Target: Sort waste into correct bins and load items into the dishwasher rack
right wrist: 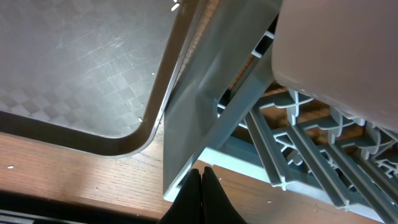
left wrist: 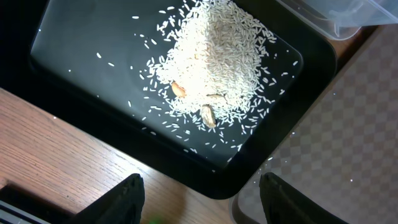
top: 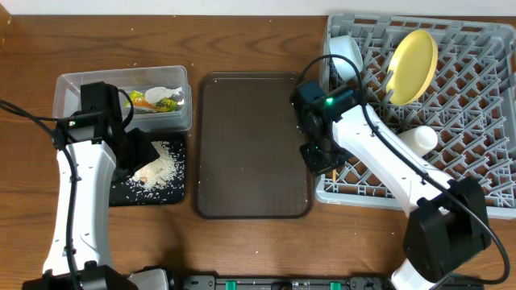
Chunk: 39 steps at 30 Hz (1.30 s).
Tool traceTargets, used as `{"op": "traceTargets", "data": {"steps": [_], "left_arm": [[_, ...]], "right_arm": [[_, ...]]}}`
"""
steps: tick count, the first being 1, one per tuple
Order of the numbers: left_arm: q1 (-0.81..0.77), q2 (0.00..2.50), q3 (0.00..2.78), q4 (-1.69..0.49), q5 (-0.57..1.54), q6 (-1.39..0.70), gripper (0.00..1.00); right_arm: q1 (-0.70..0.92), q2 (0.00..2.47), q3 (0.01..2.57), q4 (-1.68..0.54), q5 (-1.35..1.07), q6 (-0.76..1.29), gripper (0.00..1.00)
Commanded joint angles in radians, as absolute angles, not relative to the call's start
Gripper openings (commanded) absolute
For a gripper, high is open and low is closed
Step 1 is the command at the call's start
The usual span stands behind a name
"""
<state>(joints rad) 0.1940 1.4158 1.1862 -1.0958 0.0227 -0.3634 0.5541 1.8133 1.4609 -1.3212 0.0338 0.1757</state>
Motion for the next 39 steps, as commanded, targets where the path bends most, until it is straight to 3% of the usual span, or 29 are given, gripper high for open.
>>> {"op": "traceTargets", "data": {"steps": [1, 17, 39], "left_arm": [[0.198, 1.411, 1.197, -1.100, 0.018, -0.369, 0.63], [0.198, 1.411, 1.197, -1.102, 0.018, -0.369, 0.63], [0.198, 1.411, 1.197, -1.103, 0.018, -0.369, 0.63]], "right_arm": [[0.556, 1.817, 1.457, -1.321, 0.056, 0.197, 0.01], [0.565, 1.780, 1.458, -1.129, -0.069, 0.177, 0.01], [0.562, 1.776, 1.329, -1.181, 0.037, 0.250, 0.01]]}}
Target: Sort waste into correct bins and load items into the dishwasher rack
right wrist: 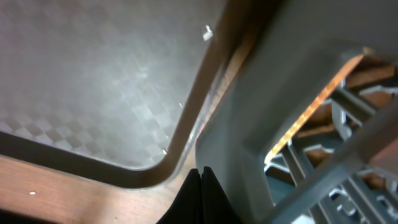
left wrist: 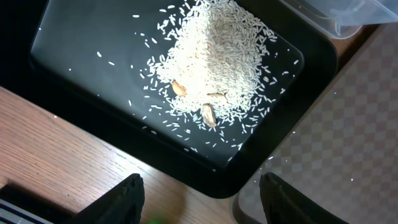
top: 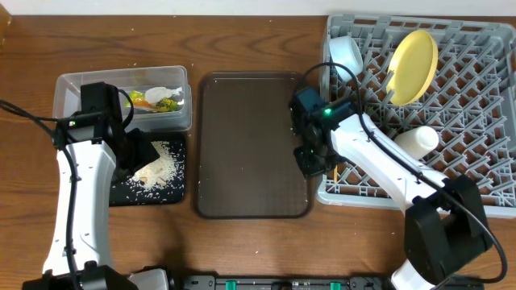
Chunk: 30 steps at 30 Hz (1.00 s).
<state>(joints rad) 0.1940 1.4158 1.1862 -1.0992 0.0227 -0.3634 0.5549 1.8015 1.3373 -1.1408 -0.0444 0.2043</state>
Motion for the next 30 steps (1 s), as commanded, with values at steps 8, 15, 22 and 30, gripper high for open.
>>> {"op": "traceTargets", "data": {"steps": [8, 15, 22, 30], "left_arm": [[0.198, 1.411, 1.197, -1.103, 0.018, -0.369, 0.62], [0.198, 1.411, 1.197, -1.107, 0.017, -0.369, 0.63], [0.198, 1.411, 1.197, -1.106, 0.017, -0.369, 0.63], [0.198, 1.411, 1.197, -1.106, 0.017, -0.369, 0.63]], "right_arm": [[0.562, 1.776, 1.329, -1.279, 0.169, 0.337, 0.01], [0.562, 1.776, 1.329, -1.308, 0.168, 0.345, 0.01], [0.562, 1.776, 1.329, -1.345, 0.169, 0.363, 0.01], [0.567, 1.761, 1.329, -1.343, 0.168, 0.366, 0.01]]}}
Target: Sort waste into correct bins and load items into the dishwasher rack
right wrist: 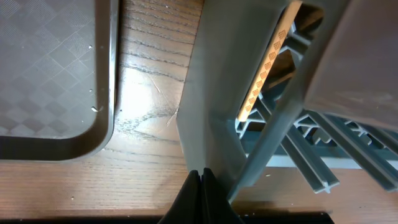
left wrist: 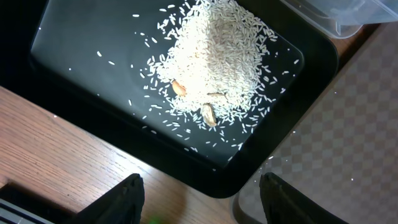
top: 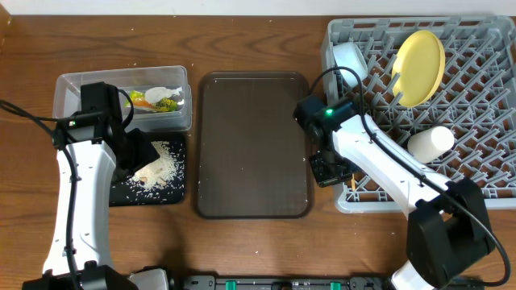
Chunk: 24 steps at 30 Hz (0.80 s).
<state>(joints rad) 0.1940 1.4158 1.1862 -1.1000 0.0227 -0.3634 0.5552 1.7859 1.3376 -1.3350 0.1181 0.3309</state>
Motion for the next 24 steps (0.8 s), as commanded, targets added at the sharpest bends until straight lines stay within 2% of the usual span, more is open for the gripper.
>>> {"op": "traceTargets", "data": {"steps": [1, 4, 7, 10, 16, 20, 24], "left_arm": [[0.198, 1.411, 1.197, -1.106, 0.017, -0.369, 0.63], [0.198, 1.411, 1.197, -1.106, 0.017, -0.369, 0.63], [0.198, 1.411, 1.197, -1.106, 0.017, -0.369, 0.70], [0.198, 1.411, 1.197, -1.105, 0.018, -0.369, 0.70], [0.152, 1.411, 1.197, -1.075, 0.018, -0.367, 0.71], [0.065, 1.411, 1.197, -1.016, 0.018, -0.307, 0.72], [-0.041, 1.414, 1.197, -0.986, 0.017, -0.254, 0.77]], "right_arm": [[0.569, 1.750, 1.330, -1.337, 0.163, 0.366, 0.01], [0.570, 1.702, 1.330, -1.291, 0.126, 0.361, 0.01], [0.563, 1.621, 1.330, -1.202, 0.090, 0.359, 0.01], [0.530, 1.525, 1.330, -1.106, 0.070, 0.359, 0.03], [0.373, 1.372, 1.330, -0.968, 0.069, 0.354, 0.45], [0.242, 1.354, 1.330, -0.942, -0.005, 0.271, 0.52], [0.116, 1.375, 1.329, -0.955, -0.085, 0.188, 0.64]]}}
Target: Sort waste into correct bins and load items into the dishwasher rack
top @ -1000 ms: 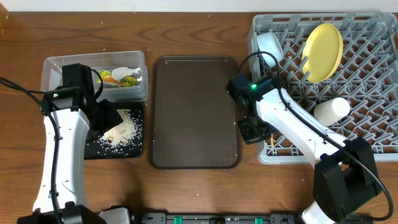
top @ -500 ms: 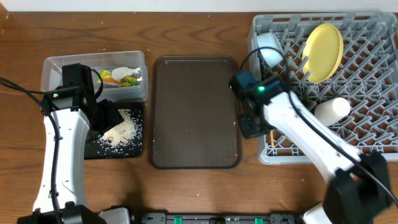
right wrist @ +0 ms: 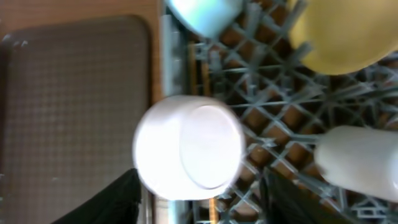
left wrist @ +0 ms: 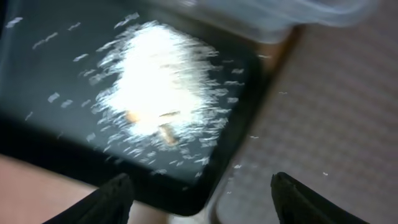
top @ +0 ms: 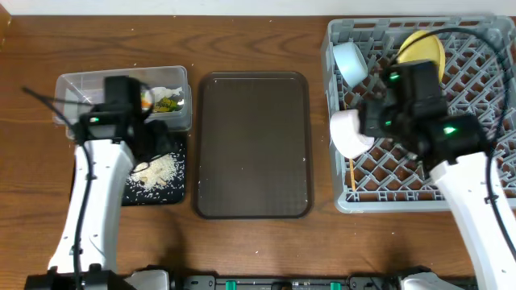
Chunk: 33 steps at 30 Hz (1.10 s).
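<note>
The grey dishwasher rack (top: 345, 203) stands at the right and holds a pale bowl (top: 351, 60), a yellow plate (top: 422, 45) and a thin orange stick (top: 352, 174). On its left edge lies a white cup (right wrist: 189, 146), also in the overhead view (top: 348, 134). My right gripper (right wrist: 202, 208) hangs open above that cup, fingers (right wrist: 127, 199) wide apart; contact cannot be told. A second white cup (right wrist: 360, 163) lies further right. My left gripper (left wrist: 208, 208) is open over the black bin (left wrist: 37, 143) of rice (left wrist: 158, 87); that view is blurred.
A clear bin (top: 81, 87) with food scraps stands behind the black bin (top: 179, 193). The brown tray (top: 251, 143) lies in the middle, a strip of bare wood between it and the rack.
My right gripper was shut low at the rack's front left corner; now it is open and raised over a white cup on the rack's left edge. My left arm has shifted a little to the right.
My right gripper was shut low against the rack's left wall, the rack close beside the brown tray. Later the rack stood further right with bare wood between. Now that gripper is open above the rack. My left gripper stayed open over the rice.
</note>
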Tool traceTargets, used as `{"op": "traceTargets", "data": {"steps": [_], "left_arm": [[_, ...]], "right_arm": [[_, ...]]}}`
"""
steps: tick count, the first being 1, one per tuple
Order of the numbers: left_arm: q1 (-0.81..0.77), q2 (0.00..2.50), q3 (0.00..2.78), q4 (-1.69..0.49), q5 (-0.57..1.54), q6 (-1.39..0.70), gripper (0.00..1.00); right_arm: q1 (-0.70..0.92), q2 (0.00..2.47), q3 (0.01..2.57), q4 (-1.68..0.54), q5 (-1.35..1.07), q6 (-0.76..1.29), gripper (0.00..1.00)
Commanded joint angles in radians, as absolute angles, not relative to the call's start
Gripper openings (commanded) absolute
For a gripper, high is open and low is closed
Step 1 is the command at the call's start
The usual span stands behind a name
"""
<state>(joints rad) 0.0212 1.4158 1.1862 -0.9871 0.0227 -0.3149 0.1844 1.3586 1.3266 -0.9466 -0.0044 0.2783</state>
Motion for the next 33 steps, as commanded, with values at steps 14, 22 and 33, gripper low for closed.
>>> {"op": "traceTargets", "data": {"steps": [14, 22, 33], "left_arm": [[-0.117, 1.356, 1.169, -1.205, 0.014, -0.253, 0.80], [-0.117, 1.009, 0.958, -1.040, 0.014, -0.217, 0.81], [-0.117, 0.548, 0.750, -0.881, 0.010, -0.271, 0.91]], "right_arm": [[-0.036, 1.362, 1.317, -1.265, -0.109, 0.133, 0.63], [-0.024, 1.086, 1.078, -1.056, -0.106, 0.134, 0.83], [-0.020, 0.582, 0.773, -0.841, 0.001, 0.186, 0.99]]}}
